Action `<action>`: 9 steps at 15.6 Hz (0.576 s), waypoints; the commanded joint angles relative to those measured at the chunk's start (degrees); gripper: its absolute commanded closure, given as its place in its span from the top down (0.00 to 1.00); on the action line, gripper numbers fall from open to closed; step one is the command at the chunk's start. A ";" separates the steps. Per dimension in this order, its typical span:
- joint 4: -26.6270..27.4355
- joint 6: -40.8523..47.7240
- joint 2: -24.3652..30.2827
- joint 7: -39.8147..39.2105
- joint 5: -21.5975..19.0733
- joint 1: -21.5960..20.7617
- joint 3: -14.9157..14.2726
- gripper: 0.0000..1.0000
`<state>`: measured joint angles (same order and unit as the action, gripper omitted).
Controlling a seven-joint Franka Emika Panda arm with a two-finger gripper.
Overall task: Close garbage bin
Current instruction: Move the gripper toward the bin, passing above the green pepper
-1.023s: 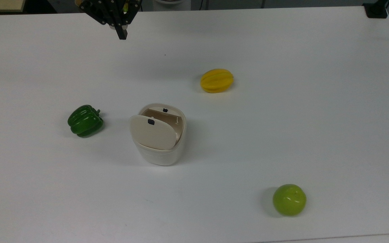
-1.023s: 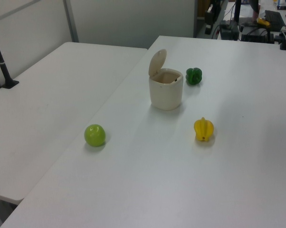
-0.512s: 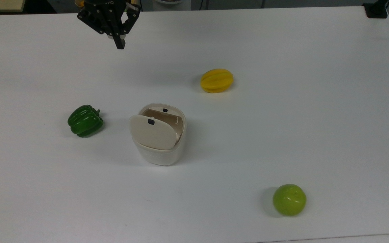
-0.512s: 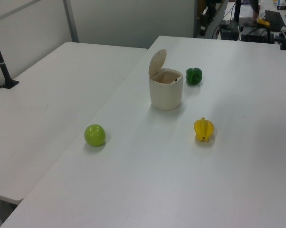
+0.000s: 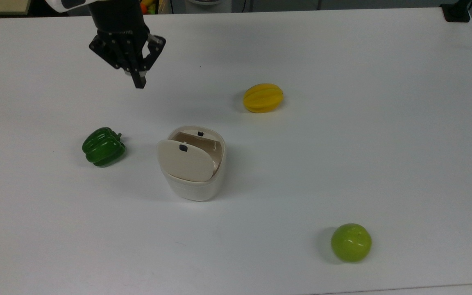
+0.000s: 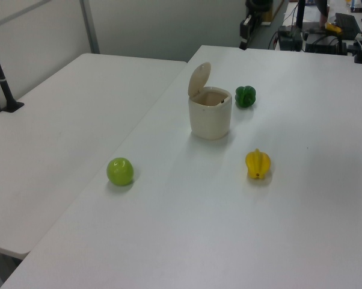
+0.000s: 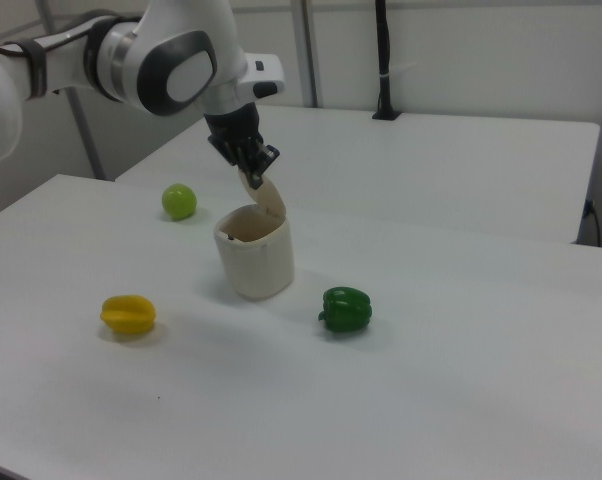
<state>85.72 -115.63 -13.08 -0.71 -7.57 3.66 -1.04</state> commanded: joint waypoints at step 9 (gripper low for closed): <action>0.15 -24.36 -6.69 10.64 -1.04 -0.75 -0.10 0.00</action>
<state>85.70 -135.41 -19.49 7.24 -7.65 3.40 -0.90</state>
